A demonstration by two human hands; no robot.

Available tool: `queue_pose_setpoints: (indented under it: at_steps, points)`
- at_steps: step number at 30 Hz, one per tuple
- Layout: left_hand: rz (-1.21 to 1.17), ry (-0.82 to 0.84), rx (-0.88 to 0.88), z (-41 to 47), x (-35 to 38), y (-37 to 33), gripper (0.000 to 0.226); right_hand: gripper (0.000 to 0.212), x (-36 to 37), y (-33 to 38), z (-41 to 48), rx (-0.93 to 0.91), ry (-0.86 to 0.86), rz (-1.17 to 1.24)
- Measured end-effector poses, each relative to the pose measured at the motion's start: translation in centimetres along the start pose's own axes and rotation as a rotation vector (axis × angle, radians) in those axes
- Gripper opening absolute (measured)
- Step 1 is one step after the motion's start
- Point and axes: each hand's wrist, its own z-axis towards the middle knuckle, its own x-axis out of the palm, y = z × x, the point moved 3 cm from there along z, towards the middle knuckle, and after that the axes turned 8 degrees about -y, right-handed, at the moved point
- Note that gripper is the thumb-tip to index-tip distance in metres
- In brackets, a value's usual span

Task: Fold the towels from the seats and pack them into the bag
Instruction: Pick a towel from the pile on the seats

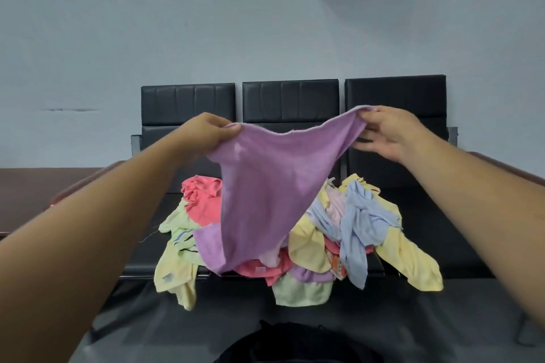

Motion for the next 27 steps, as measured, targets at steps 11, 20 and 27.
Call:
queue_pose_setpoints:
  at_steps: [11, 20, 27]
  points:
    - [0.506, -0.114, -0.036, 1.2, -1.7, -0.2, 0.020, 0.028, -0.5, 1.2, -0.3, -0.080, -0.169, -0.100]
    - [-0.394, 0.131, -0.076, -0.2, -0.3, 0.9, 0.014, 0.025, 0.1, 0.8, -0.9, -0.192, -0.235, -0.303]
    - [-0.640, 0.341, 0.000, -0.6, 1.4, -0.4, 0.029, 0.019, 2.5, 0.7, -1.5, -0.303, -0.124, -0.367]
